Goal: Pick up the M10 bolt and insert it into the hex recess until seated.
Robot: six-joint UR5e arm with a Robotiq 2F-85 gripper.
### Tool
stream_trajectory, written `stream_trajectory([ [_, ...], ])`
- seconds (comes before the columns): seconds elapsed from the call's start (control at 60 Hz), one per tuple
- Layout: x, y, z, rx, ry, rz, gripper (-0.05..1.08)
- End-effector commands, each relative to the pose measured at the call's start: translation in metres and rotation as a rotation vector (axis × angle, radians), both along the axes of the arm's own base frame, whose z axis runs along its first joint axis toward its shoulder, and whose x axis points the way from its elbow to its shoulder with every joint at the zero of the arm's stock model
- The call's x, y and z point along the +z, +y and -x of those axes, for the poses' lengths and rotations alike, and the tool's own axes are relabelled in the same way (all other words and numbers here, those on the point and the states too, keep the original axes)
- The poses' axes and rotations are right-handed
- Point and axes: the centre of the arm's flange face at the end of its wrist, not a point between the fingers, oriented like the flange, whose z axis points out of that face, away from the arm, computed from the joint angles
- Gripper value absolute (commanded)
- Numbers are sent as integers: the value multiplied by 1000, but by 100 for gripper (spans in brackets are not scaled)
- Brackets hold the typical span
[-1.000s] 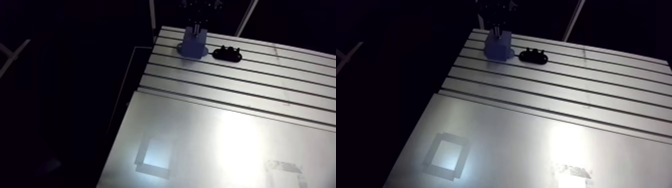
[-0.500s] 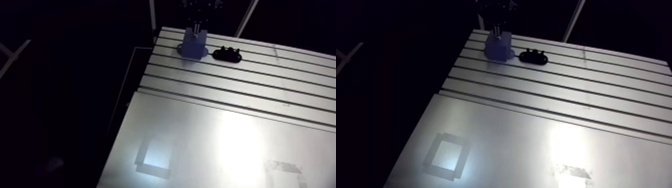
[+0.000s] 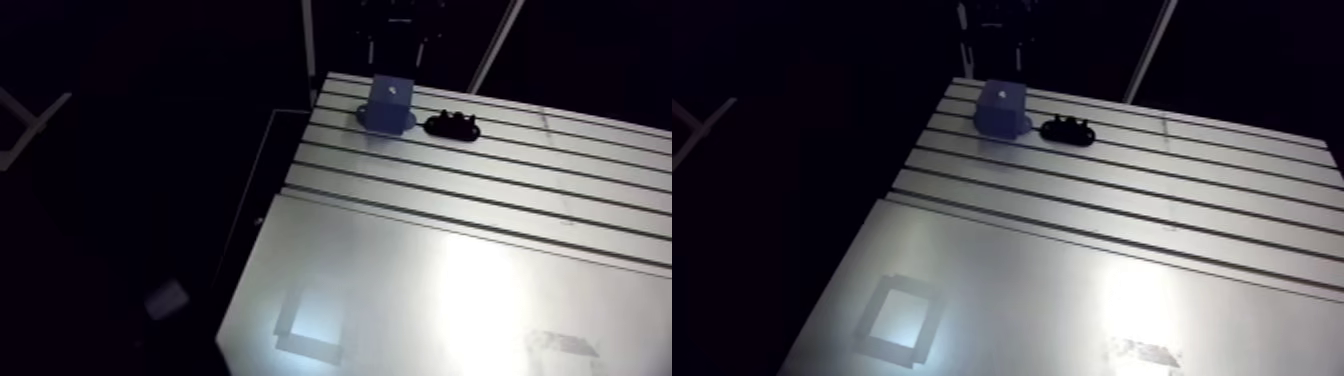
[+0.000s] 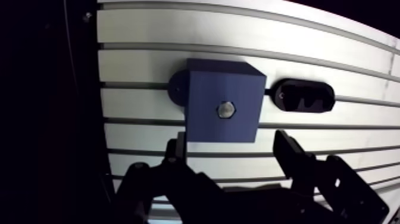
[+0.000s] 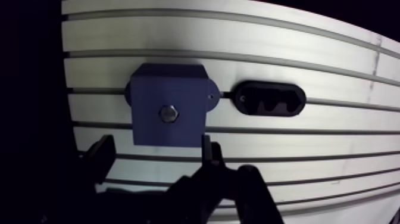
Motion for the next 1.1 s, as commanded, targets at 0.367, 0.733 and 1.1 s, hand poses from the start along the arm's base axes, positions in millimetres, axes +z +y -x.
stream_trajectory([
  [0.367, 89, 15, -39, -6, 1, -1, 1],
  [0.733, 145, 22, -71, 53, 54, 19, 1],
  [1.1, 191, 56, -84, 75, 99, 24, 1],
])
